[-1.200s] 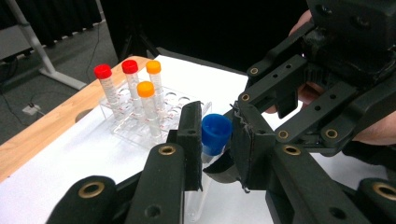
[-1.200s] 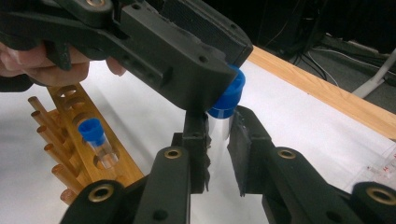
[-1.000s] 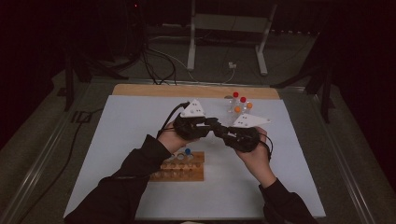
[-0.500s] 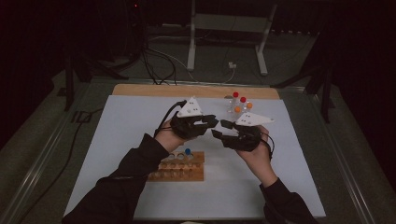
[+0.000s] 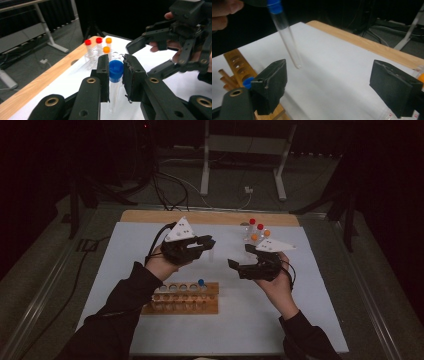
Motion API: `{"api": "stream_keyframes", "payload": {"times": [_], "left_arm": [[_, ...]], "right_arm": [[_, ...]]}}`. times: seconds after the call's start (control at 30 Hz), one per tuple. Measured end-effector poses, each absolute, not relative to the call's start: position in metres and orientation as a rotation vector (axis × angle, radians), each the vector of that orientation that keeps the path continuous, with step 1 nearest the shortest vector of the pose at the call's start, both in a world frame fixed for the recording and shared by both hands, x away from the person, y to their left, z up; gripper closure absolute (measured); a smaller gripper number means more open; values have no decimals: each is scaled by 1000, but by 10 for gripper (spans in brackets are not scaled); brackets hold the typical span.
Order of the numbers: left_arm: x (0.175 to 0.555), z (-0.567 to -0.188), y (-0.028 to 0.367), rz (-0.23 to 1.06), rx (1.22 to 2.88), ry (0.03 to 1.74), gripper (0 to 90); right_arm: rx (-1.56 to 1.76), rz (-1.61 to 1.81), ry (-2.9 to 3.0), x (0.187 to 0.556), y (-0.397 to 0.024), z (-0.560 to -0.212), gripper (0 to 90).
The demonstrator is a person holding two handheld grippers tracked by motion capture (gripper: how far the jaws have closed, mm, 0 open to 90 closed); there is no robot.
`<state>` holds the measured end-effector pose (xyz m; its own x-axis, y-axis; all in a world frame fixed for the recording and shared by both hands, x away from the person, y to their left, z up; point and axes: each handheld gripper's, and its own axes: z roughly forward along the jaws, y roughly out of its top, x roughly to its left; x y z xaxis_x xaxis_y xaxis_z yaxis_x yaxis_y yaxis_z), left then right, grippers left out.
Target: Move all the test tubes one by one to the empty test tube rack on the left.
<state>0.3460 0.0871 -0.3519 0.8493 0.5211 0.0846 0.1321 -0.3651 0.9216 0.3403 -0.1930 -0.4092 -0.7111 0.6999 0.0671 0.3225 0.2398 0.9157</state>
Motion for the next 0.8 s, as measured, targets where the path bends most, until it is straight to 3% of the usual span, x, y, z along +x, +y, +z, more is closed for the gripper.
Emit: {"api": "stream_keyframes", "payload": {"times": [0.1, 0.8], "left_arm": [[342, -350, 98, 460, 1925, 498, 771], [298, -356, 127, 458, 1948, 482, 771]], "right_arm": [[924, 1455, 2160, 339, -193, -409, 10], [955, 1474, 2134, 340, -202, -407, 0]]}}
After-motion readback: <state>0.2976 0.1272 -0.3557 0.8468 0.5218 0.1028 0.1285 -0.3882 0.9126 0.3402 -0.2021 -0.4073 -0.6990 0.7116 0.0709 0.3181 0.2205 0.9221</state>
